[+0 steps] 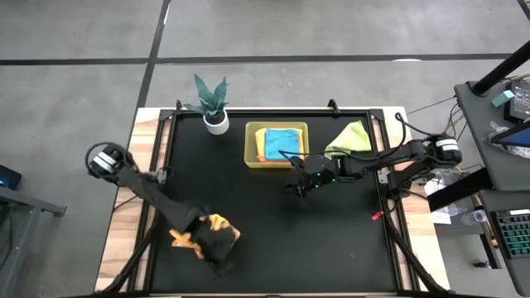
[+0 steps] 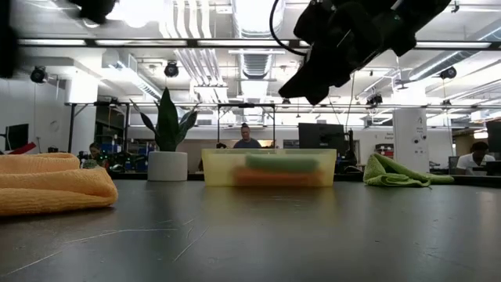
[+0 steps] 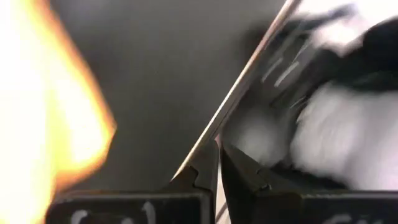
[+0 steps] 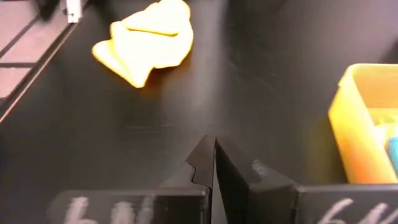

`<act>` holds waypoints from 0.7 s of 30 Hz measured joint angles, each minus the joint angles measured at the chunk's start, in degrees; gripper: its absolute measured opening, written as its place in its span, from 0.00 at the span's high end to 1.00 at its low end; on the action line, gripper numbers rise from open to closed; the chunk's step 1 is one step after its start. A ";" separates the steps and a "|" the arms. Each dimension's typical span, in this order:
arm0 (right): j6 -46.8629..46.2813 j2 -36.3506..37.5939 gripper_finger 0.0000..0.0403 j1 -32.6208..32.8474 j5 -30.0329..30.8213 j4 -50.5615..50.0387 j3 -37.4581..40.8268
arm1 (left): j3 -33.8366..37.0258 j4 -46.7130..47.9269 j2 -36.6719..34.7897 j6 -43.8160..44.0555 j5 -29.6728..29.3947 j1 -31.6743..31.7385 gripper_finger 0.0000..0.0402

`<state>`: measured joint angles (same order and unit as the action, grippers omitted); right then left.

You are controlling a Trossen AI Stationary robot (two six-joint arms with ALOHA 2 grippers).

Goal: Fold microfiber towels
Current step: Fold the yellow towel on the table

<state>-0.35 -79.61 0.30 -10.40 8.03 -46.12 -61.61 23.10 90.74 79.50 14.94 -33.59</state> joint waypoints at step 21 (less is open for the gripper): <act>-1.21 0.37 0.98 4.59 1.89 0.44 0.32 | 3.15 21.15 0.07 11.51 -9.22 -7.17 0.87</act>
<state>-1.56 -79.24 4.89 -8.51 8.47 -45.80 -58.46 44.26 90.80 91.01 5.72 -40.75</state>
